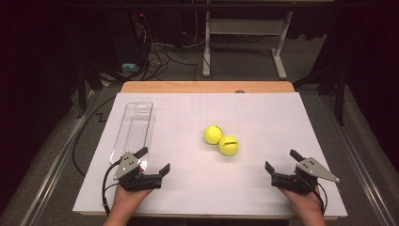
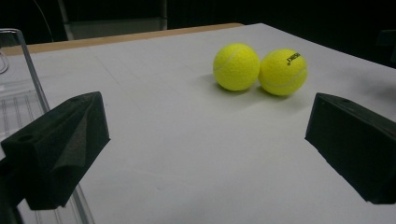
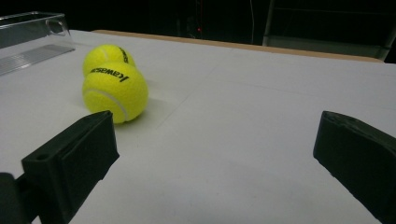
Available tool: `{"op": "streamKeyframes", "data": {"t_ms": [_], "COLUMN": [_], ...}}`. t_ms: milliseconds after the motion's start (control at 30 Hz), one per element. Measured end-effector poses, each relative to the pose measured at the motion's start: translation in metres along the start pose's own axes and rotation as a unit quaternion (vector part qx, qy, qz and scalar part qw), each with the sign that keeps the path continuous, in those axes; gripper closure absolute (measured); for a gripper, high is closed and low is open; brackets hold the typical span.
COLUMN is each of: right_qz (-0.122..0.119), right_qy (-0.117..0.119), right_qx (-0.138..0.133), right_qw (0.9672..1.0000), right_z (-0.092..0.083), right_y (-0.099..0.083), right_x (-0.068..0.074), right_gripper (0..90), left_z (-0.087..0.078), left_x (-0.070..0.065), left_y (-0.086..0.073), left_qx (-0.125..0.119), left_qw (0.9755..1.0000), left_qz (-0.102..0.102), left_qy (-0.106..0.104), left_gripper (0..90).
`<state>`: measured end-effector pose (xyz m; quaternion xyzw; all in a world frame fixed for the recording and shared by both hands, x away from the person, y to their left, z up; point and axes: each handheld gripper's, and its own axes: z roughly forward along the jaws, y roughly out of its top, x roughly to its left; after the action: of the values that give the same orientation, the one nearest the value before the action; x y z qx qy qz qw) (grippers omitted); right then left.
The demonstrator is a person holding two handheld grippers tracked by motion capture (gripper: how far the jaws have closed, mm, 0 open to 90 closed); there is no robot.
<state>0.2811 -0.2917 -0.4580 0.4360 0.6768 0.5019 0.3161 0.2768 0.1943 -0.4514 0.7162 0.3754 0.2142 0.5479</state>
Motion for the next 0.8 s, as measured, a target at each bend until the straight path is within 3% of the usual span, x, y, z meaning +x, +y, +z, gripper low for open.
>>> {"op": "streamKeyframes", "data": {"t_ms": [267,400,533,800], "right_qz": [-0.005,-0.009,-0.009,-0.02], "right_qy": [-0.006,-0.007,-0.007,0.008], "right_qx": [0.0,0.013,0.016,0.029], "right_qw": [1.0,0.9999,0.9998,0.9993], "right_z": [-0.001,0.0,0.001,0.013], "right_y": [0.0,0.0,0.0,0.007], "right_x": [-0.002,-0.001,0.0,0.011], "right_gripper": [0.0,0.0,0.0,0.0], "left_z": [0.001,0.004,0.002,-0.001], "left_x": [0.0,-0.004,-0.006,-0.004], "left_y": [0.0,0.0,0.0,0.002], "left_qx": [-0.006,0.002,0.0,-0.004], "left_qw": [0.9999,0.9999,0.9998,0.9998], "left_qz": [-0.007,0.007,0.007,0.003], "left_qy": [-0.005,-0.012,-0.019,-0.021], "left_gripper": [0.5,0.4,0.2,0.2]}}
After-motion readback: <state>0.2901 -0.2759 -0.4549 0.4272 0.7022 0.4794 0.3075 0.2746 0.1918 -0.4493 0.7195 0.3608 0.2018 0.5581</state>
